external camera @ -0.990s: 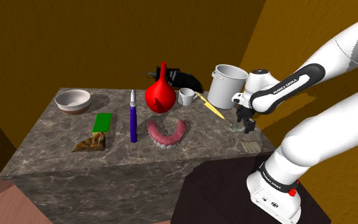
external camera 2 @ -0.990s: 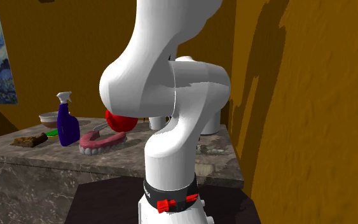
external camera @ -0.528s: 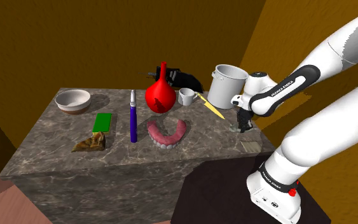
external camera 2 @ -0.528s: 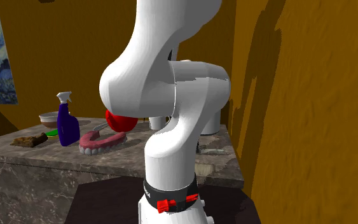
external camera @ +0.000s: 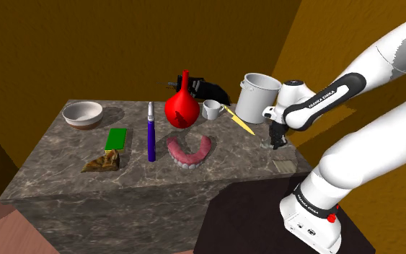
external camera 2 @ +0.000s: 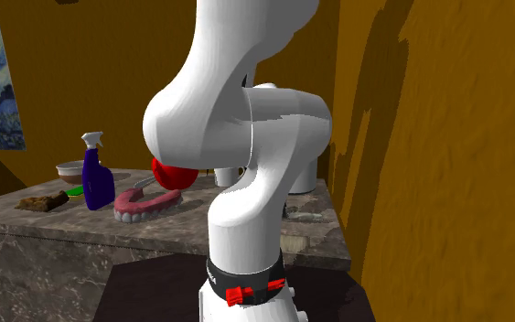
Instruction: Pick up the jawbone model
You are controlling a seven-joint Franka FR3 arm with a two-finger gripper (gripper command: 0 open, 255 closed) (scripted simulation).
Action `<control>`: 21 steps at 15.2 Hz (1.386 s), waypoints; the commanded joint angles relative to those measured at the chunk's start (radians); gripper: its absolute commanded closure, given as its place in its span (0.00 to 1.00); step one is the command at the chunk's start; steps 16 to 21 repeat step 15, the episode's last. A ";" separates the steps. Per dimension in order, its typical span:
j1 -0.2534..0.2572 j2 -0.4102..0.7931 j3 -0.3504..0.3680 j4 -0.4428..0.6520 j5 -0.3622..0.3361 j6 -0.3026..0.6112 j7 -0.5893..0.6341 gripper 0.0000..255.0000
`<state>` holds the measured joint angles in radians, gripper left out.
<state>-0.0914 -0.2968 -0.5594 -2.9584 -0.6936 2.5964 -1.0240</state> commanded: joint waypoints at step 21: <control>0.001 -0.293 0.060 0.033 0.086 -0.324 -0.073 1.00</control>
